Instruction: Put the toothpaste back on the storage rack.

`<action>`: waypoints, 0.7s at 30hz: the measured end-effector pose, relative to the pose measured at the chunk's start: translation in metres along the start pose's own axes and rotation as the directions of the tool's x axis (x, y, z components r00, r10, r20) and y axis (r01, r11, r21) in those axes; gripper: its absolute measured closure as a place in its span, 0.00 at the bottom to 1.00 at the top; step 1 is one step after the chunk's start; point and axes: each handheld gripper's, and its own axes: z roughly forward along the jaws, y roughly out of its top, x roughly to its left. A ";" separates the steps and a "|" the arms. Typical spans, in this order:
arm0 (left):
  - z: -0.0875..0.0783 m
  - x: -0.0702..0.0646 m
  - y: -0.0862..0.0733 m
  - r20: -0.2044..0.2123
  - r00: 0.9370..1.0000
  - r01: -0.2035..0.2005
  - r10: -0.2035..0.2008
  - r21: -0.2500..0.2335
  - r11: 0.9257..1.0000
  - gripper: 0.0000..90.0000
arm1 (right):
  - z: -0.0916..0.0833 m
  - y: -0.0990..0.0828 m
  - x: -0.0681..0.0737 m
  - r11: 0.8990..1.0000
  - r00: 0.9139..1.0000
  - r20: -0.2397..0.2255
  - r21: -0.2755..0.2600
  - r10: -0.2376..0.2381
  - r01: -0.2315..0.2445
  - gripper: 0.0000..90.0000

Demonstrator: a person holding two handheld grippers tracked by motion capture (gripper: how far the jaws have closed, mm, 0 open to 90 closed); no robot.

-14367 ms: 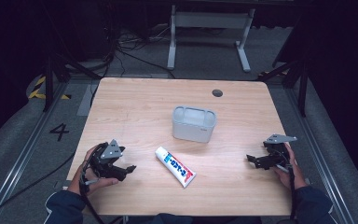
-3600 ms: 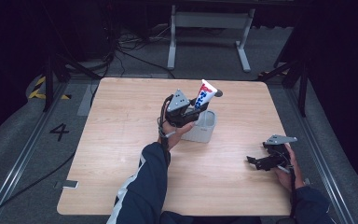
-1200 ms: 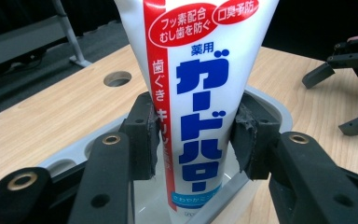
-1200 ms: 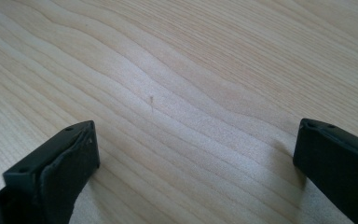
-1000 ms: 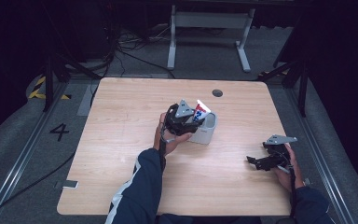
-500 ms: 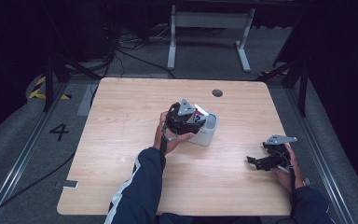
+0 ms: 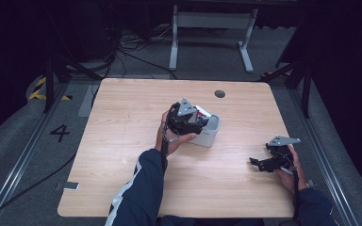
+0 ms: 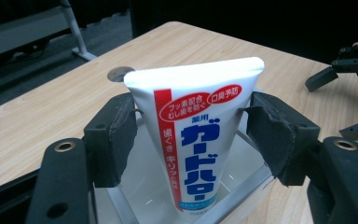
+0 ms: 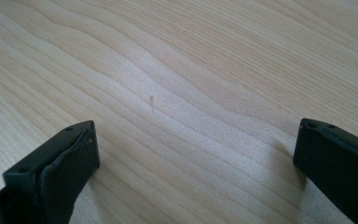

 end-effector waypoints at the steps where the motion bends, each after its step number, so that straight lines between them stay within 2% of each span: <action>1: -0.001 -0.001 0.000 -0.007 1.000 0.006 -0.006 -0.001 1.000 0.37 | 0.000 0.000 0.000 1.000 1.000 0.000 0.000 0.000 0.000 0.00; 20: -0.029 0.002 0.001 -0.050 0.999 -0.011 0.010 -0.009 1.000 0.34 | 0.000 0.000 0.000 1.000 1.000 0.000 0.000 0.000 0.000 0.00; 21: -0.031 0.002 0.001 -0.054 0.998 -0.025 0.025 -0.004 1.000 0.34 | 0.000 0.000 0.000 1.000 1.000 0.000 0.000 0.000 0.000 0.00</action>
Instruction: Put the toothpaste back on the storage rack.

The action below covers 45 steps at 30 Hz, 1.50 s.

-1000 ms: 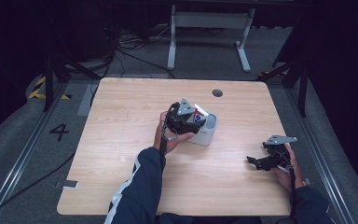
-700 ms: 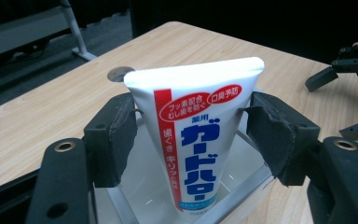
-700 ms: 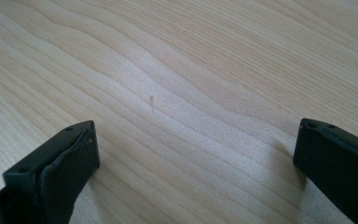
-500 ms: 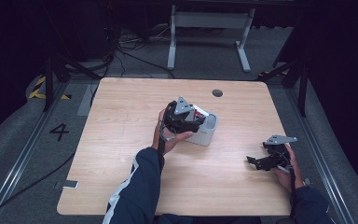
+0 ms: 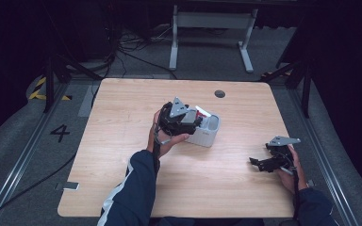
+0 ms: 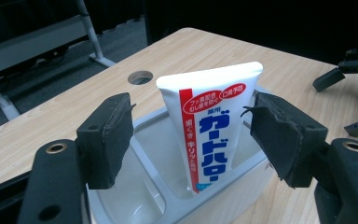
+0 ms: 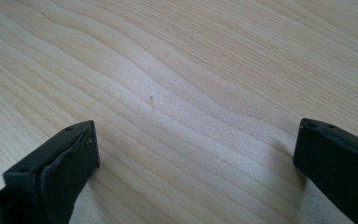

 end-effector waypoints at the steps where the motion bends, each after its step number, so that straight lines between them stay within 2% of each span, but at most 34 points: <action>1: -0.001 -0.001 0.000 -0.003 1.000 0.001 -0.001 0.005 1.000 0.34 | 0.000 0.000 0.000 1.000 1.000 0.000 0.000 0.000 0.000 0.00; 7: -0.010 -0.001 -0.003 -0.005 1.000 -0.020 0.020 0.008 1.000 0.33 | 0.000 0.000 0.000 1.000 1.000 0.000 0.000 0.000 0.000 0.00; 10: -0.018 -0.001 -0.006 -0.014 0.999 -0.044 0.044 0.023 0.999 0.32 | 0.000 0.000 0.000 1.000 1.000 0.000 0.000 0.000 0.000 0.00; 17: -0.031 -0.001 -0.015 -0.029 0.997 -0.071 0.072 0.048 0.996 0.32 | 0.000 0.000 0.000 1.000 1.000 0.000 0.000 0.000 0.000 0.00; 22: -0.039 0.000 -0.021 -0.043 0.996 -0.073 0.075 0.067 0.995 0.32 | 0.000 0.000 0.000 1.000 1.000 0.000 0.000 0.000 0.000 0.00; 29: -0.056 0.002 -0.035 -0.068 0.989 -0.121 0.129 0.116 0.986 0.31 | 0.000 0.000 0.000 1.000 1.000 0.000 0.000 0.000 0.000 0.00; 32: -0.063 0.003 -0.042 -0.072 0.989 -0.118 0.128 0.130 0.984 0.31 | 0.000 0.000 0.000 1.000 1.000 0.000 0.000 0.000 0.000 0.00; 36: -0.073 0.005 -0.050 -0.080 0.986 -0.135 0.149 0.157 0.978 0.31 | 0.000 0.000 0.000 1.000 1.000 0.000 0.000 0.000 0.000 0.00; 38: -0.075 0.005 -0.052 -0.084 0.985 -0.134 0.149 0.156 0.979 0.31 | 0.000 0.000 0.000 1.000 1.000 0.000 0.000 0.000 0.000 0.00; 39: -0.079 0.005 -0.055 -0.085 0.983 -0.146 0.162 0.170 0.975 0.30 | 0.000 0.000 0.000 1.000 1.000 0.000 0.000 0.000 0.000 0.00; 41: -0.081 0.005 -0.057 -0.087 0.982 -0.151 0.168 0.172 0.974 0.30 | 0.000 0.000 0.000 1.000 1.000 0.000 0.000 0.000 0.000 0.00; 42: -0.083 0.005 -0.059 -0.091 0.979 -0.163 0.182 0.184 0.969 0.29 | 0.000 0.000 0.000 1.000 1.000 0.000 0.000 0.000 0.000 0.00; 45: -0.087 0.005 -0.064 -0.099 0.976 -0.172 0.196 0.206 0.963 0.27 | 0.000 0.000 0.000 1.000 1.000 0.000 0.000 0.000 0.000 0.00</action>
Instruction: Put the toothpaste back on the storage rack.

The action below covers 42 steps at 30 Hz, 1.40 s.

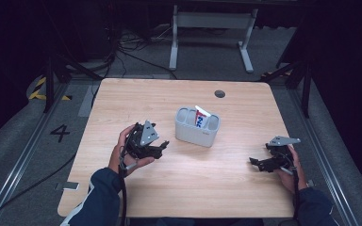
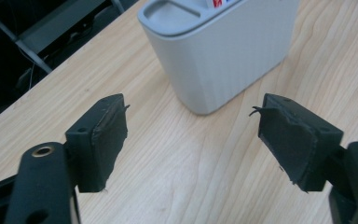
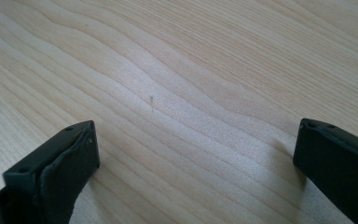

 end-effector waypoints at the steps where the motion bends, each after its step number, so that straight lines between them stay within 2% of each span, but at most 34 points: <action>1: -0.001 0.000 -0.002 -0.005 1.000 -0.007 0.007 0.011 1.000 0.27 | 0.000 0.000 0.000 1.000 1.000 0.000 0.000 0.000 0.000 0.00; 15: -0.013 0.005 -0.034 -0.033 0.999 -0.021 0.025 0.111 0.994 0.23 | 0.000 0.000 0.000 1.000 1.000 0.000 0.000 0.000 0.000 0.00; 19: -0.016 0.006 -0.044 -0.045 0.998 -0.025 0.032 0.146 0.989 0.23 | 0.000 0.000 0.000 1.000 1.000 -0.001 0.000 0.000 0.000 0.00; 20: -0.017 0.007 -0.047 -0.044 0.999 -0.014 0.021 0.155 0.988 0.22 | 0.000 0.000 0.000 1.000 1.000 -0.001 0.000 0.000 0.000 0.00; 24: -0.020 0.008 -0.053 -0.048 0.999 -0.004 0.012 0.156 0.988 0.22 | 0.000 0.000 0.000 1.000 1.000 0.000 0.000 0.000 0.000 0.00; 26: -0.023 0.007 -0.059 -0.054 0.998 -0.014 0.024 0.173 0.985 0.22 | 0.000 0.000 0.000 1.000 1.000 0.000 0.000 0.000 0.000 0.00; 35: -0.035 0.007 -0.080 -0.075 0.997 -0.007 0.023 0.207 0.978 0.22 | 0.000 0.000 0.000 1.000 1.000 -0.001 0.000 0.000 0.000 0.00; 42: -0.040 0.009 -0.094 -0.078 0.997 0.035 -0.018 0.213 0.977 0.21 | 0.000 0.000 0.000 1.000 1.000 -0.003 0.000 -0.001 0.001 0.00</action>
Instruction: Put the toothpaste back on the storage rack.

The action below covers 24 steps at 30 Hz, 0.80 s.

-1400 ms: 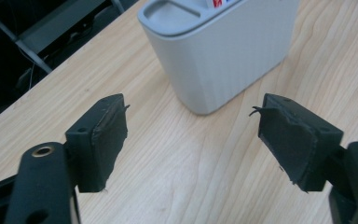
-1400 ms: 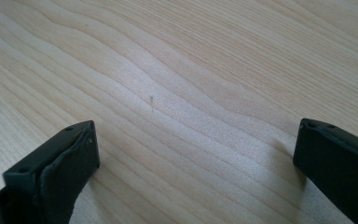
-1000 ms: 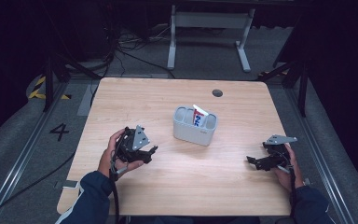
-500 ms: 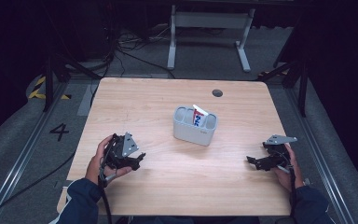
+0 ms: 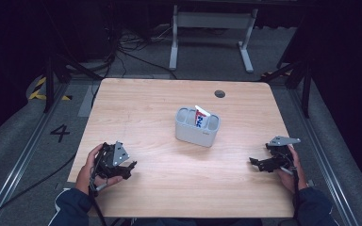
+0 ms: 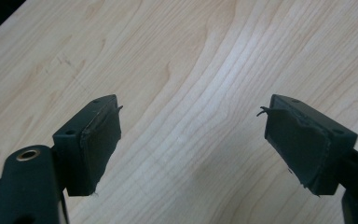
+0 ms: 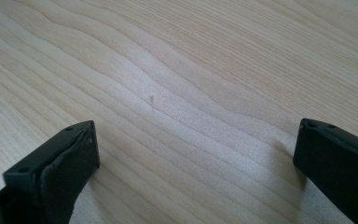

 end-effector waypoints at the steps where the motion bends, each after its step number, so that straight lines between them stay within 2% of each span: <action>1: 0.000 0.001 -0.003 0.002 1.000 0.010 -0.010 0.004 1.000 0.21 | 0.000 0.000 0.000 1.000 1.000 -0.001 0.000 -0.001 0.001 0.00; 6: -0.005 0.004 -0.017 0.021 0.999 0.029 -0.030 0.020 0.999 0.21 | 0.000 0.000 0.000 1.000 1.000 -0.004 0.000 -0.003 0.003 0.00; 10: -0.007 0.007 -0.031 0.038 0.997 0.069 -0.071 0.042 0.997 0.22 | 0.000 0.000 0.000 1.000 1.000 -0.003 0.000 -0.003 0.003 0.00; 15: -0.008 0.010 -0.047 0.052 0.991 0.123 -0.125 0.042 0.991 0.21 | 0.000 0.000 0.000 1.000 1.000 -0.002 0.001 -0.004 0.004 0.00; 17: -0.009 0.010 -0.053 0.061 0.985 0.159 -0.160 0.034 0.987 0.21 | 0.000 0.000 0.000 1.000 1.000 -0.002 0.002 -0.004 0.004 0.00; 19: -0.011 0.012 -0.058 0.071 0.982 0.174 -0.176 0.037 0.984 0.21 | -0.001 0.000 0.000 1.000 1.000 -0.002 0.002 -0.006 0.006 0.00; 21: -0.013 0.014 -0.065 0.077 0.972 0.221 -0.223 0.031 0.975 0.21 | -0.001 -0.001 0.000 1.000 1.000 -0.002 0.002 -0.006 0.006 0.00; 22: -0.015 0.016 -0.069 0.074 0.969 0.233 -0.235 0.035 0.972 0.21 | -0.001 -0.001 0.000 1.000 1.000 -0.002 0.002 -0.006 0.006 0.00; 24: -0.016 0.017 -0.079 0.084 0.957 0.275 -0.277 0.038 0.961 0.21 | -0.001 -0.001 0.000 1.000 1.000 -0.002 0.002 -0.006 0.006 0.00</action>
